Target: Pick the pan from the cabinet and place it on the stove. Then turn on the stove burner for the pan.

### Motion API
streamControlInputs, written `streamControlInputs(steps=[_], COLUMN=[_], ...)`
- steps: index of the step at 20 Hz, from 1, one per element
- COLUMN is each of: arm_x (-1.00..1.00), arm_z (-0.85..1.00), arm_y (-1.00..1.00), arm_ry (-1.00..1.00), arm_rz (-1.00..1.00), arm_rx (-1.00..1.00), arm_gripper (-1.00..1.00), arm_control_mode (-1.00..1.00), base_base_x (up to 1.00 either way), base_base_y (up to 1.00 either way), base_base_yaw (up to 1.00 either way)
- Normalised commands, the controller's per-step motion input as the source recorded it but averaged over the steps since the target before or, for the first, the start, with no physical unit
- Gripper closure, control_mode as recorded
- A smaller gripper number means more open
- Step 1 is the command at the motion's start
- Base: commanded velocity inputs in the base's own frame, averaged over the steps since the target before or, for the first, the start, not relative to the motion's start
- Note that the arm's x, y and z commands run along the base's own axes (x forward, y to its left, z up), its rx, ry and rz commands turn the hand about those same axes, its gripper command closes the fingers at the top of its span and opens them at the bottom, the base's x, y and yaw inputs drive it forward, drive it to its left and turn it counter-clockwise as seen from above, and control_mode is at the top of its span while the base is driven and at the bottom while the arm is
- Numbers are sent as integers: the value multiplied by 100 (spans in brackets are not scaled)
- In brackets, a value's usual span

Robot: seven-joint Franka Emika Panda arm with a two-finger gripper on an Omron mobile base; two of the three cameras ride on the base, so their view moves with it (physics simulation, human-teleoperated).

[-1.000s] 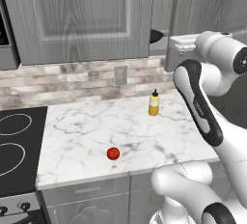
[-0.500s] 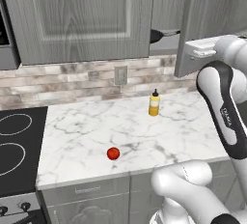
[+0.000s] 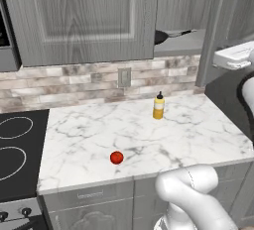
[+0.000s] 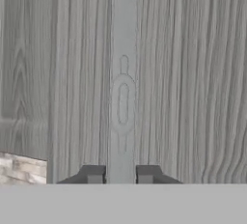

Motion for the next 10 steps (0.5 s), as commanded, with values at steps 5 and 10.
streamControlInputs(steps=[5,10], arm_x=[-38,-54], arm_z=[-2,1], arm_y=[-23,-9], arm_ry=[-1,-7], arm_rz=[9,9], arm_rx=[0,0], arm_gripper=[-100,-100], arm_control_mode=[-100,-100], base_base_x=[0,0], base_base_y=[0,0], base_base_yaw=[0,0])
